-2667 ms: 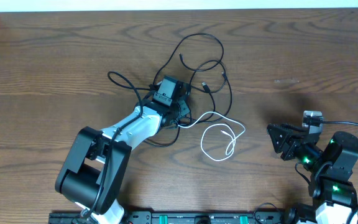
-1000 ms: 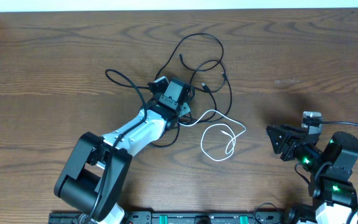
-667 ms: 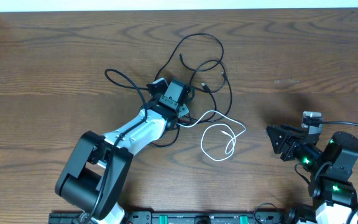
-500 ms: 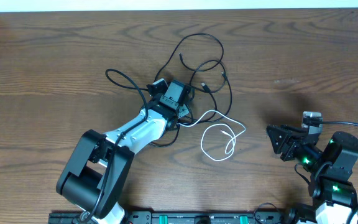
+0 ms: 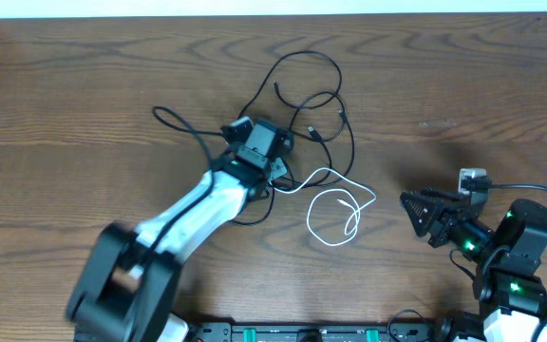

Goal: Untangle cables

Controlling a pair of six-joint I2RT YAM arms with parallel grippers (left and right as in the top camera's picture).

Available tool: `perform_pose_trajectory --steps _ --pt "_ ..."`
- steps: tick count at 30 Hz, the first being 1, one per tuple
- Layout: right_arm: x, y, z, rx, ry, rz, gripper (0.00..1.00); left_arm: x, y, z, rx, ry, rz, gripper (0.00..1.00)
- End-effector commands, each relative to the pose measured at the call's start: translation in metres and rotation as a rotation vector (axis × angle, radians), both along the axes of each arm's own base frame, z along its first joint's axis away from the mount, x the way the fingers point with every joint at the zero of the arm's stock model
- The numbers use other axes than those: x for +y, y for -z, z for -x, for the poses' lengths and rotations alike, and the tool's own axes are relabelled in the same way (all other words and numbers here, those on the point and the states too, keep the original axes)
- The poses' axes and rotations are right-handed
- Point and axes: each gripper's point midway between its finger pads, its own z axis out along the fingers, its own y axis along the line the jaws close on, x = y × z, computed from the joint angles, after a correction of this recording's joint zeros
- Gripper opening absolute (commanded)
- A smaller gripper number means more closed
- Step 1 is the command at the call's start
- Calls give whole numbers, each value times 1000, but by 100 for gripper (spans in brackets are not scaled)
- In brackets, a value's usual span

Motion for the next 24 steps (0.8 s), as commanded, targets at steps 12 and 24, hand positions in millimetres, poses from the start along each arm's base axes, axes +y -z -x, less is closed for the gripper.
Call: perform_pose_trajectory --steps 12,24 --pt "9 -20 2 23 -22 -109 58 35 -12 53 188 -446 136 64" --pt "17 -24 7 65 -45 -190 56 33 56 40 320 -793 247 64"
